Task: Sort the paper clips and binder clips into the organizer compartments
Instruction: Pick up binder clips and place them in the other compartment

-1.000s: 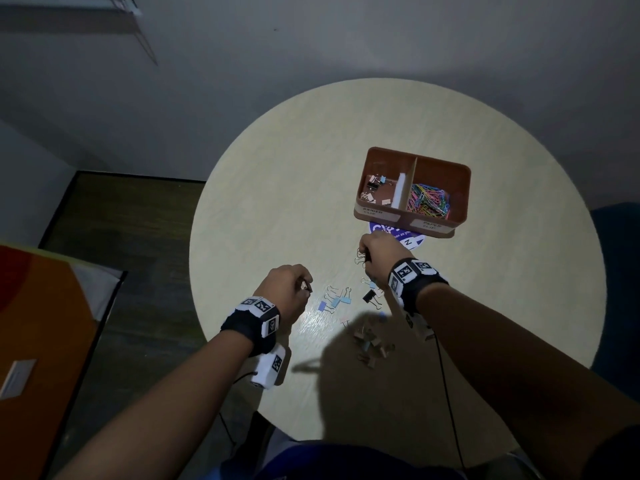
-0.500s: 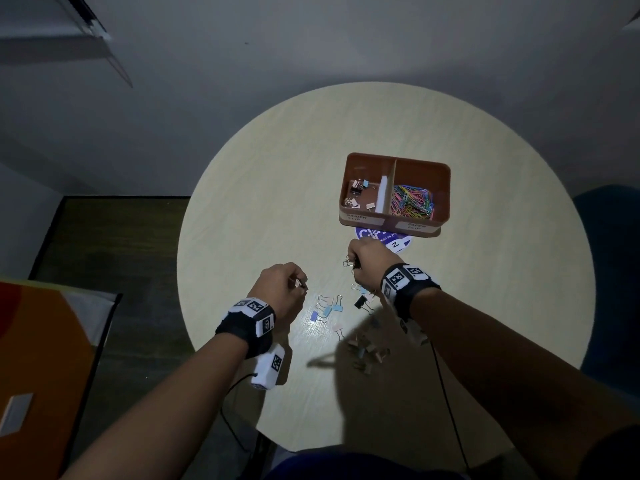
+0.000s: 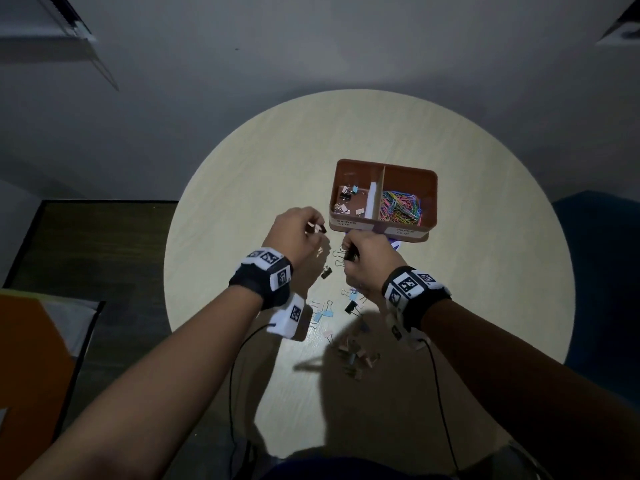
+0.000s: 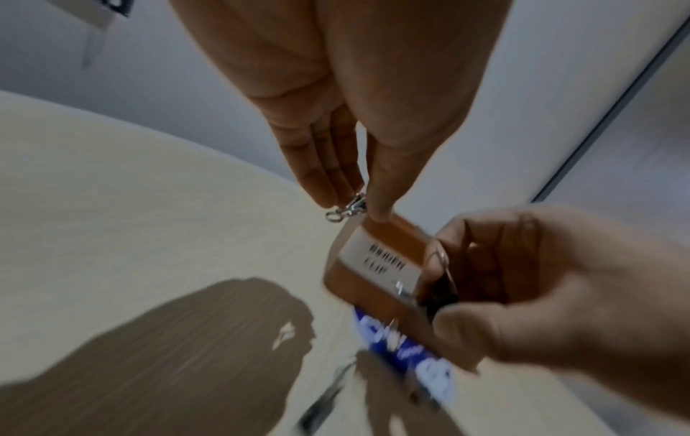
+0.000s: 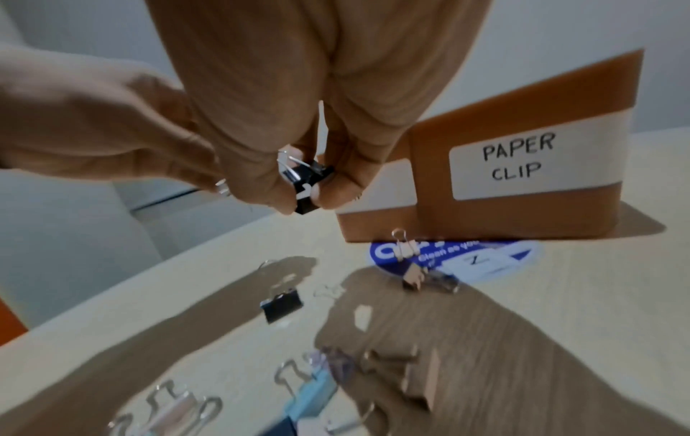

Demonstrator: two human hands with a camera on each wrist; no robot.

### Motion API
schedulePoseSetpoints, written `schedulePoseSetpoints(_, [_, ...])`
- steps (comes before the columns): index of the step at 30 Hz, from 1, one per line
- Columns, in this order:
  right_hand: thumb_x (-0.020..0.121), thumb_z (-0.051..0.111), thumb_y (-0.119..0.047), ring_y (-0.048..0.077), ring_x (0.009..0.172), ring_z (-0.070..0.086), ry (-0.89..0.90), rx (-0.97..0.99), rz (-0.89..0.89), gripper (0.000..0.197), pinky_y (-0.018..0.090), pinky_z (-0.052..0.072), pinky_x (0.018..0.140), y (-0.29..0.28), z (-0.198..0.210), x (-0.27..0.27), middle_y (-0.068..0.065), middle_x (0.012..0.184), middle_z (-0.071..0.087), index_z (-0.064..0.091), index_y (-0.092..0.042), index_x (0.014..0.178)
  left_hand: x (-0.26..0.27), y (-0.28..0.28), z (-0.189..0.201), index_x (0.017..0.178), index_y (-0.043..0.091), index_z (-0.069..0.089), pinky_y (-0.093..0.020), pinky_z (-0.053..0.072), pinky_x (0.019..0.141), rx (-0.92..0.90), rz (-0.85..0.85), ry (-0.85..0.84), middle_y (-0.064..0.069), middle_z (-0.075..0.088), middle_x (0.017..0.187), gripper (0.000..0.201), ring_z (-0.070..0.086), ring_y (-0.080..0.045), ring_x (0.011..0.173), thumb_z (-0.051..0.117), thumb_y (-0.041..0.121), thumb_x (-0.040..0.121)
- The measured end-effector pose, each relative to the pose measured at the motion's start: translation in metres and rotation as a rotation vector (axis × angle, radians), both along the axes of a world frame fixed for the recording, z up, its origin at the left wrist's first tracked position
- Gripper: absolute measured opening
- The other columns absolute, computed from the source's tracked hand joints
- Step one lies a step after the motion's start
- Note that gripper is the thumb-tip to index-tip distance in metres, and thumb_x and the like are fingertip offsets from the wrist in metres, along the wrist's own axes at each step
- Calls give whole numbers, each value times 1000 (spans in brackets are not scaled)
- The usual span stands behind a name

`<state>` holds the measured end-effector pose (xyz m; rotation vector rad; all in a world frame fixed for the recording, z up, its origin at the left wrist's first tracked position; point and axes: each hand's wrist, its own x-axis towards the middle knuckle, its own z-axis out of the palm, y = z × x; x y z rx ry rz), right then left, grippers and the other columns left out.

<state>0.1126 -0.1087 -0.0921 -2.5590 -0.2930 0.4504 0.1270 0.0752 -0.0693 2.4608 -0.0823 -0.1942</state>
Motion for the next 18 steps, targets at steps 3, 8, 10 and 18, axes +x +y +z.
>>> schedulePoseSetpoints(3, [77, 68, -15, 22, 86, 59, -71, 49, -72, 20, 39, 55, 77, -14, 14, 3, 3, 93, 64, 58, -21, 94, 35, -22, 17, 97, 19, 66, -27, 49, 81, -21, -47, -93, -1, 64, 102, 17, 62, -15, 86, 71, 12, 82])
schedulePoseSetpoints(8, [80, 71, -11, 16, 78, 59, -154, 132, -217, 20, 31, 54, 73, -34, 43, 22, -1, 86, 61, 62, -16, 98, 71, -45, 24, 101, 15, 66, -25, 45, 78, 49, -134, -99, -6, 64, 104, 21, 62, -22, 91, 69, 7, 82])
schedulePoseSetpoints(10, [79, 71, -11, 16, 79, 59, -197, 137, -248, 24, 31, 53, 79, -37, 51, 32, 1, 90, 63, 63, -16, 101, 75, -47, 21, 105, 13, 65, -24, 42, 78, 82, -161, -90, -8, 65, 106, 25, 62, -24, 95, 67, 5, 82])
schedulePoseSetpoints(18, [83, 72, -22, 27, 115, 55, -139, 39, -181, 52, 36, 47, 96, -21, 51, 73, 8, 117, 65, 53, -22, 132, 58, -29, 5, 101, 15, 67, -28, 45, 80, 23, -51, -66, -6, 65, 104, 19, 62, -22, 90, 58, 6, 86])
